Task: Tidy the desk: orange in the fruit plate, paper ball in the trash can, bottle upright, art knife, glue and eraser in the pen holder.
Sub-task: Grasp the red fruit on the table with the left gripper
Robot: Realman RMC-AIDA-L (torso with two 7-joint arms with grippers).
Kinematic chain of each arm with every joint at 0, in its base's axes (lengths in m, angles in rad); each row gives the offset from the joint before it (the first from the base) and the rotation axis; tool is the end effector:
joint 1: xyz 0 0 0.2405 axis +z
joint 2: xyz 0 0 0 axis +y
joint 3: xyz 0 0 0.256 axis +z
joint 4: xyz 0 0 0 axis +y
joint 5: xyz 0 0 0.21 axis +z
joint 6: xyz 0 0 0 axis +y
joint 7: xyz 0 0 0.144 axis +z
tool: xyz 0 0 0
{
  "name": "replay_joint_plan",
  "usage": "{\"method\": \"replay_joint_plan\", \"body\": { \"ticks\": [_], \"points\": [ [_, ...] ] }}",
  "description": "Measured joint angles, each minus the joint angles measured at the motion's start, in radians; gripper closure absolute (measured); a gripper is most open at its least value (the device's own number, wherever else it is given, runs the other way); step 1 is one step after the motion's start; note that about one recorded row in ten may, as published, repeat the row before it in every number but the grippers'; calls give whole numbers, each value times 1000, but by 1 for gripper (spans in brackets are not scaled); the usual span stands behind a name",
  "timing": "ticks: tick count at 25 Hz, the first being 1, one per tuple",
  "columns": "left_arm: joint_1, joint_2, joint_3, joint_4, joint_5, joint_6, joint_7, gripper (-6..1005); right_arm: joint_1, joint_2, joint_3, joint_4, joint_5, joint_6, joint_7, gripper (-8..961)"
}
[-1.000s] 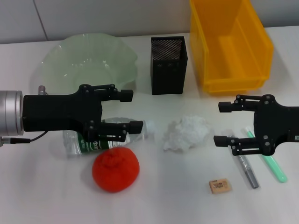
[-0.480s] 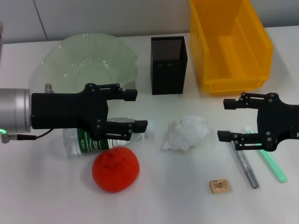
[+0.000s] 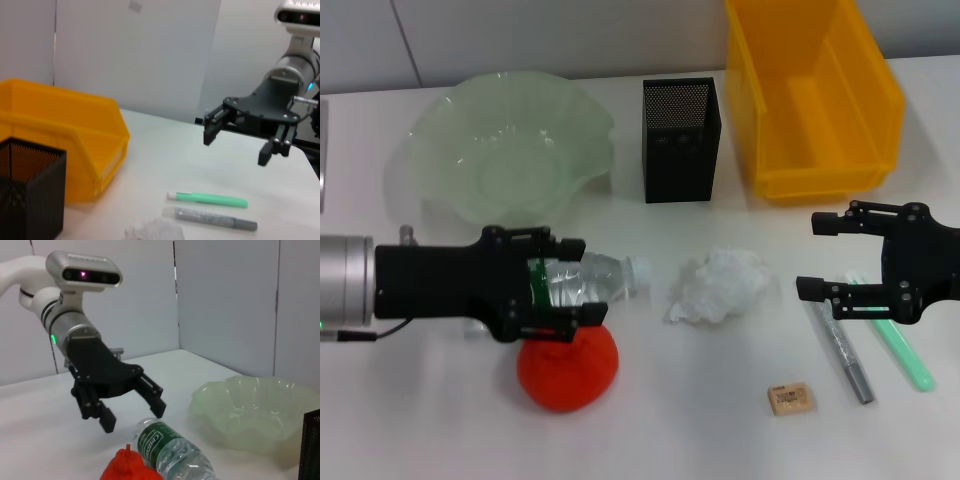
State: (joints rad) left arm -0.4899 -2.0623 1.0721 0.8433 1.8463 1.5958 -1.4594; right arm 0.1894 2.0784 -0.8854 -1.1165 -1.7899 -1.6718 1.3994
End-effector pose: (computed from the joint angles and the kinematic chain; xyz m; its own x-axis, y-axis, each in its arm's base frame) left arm -0.2194 0.3196 -0.0121 0.8901 0.2213 0.3984 0.2507 -0.9678 -0.0226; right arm 0.2744 0.2704 0.0558 0.8626 -0.1757 -0.4744 -0.3397 -0.8960 -0.2859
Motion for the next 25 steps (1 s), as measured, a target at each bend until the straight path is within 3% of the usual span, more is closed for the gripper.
{"method": "replay_joint_plan", "body": {
  "ticks": [7,18,25],
  "points": [
    [65,0,3,-3,1,17,34,198,6,0,0,33,0,0,-5,175],
    [61,-4,8,-78,1,5,113,207,7,0,0,32,0,-6,-9,175],
    [43,-5,84,-113,1,-95,125,213,7,0,-2,31,0,-8,-6,176]
  ]
}}
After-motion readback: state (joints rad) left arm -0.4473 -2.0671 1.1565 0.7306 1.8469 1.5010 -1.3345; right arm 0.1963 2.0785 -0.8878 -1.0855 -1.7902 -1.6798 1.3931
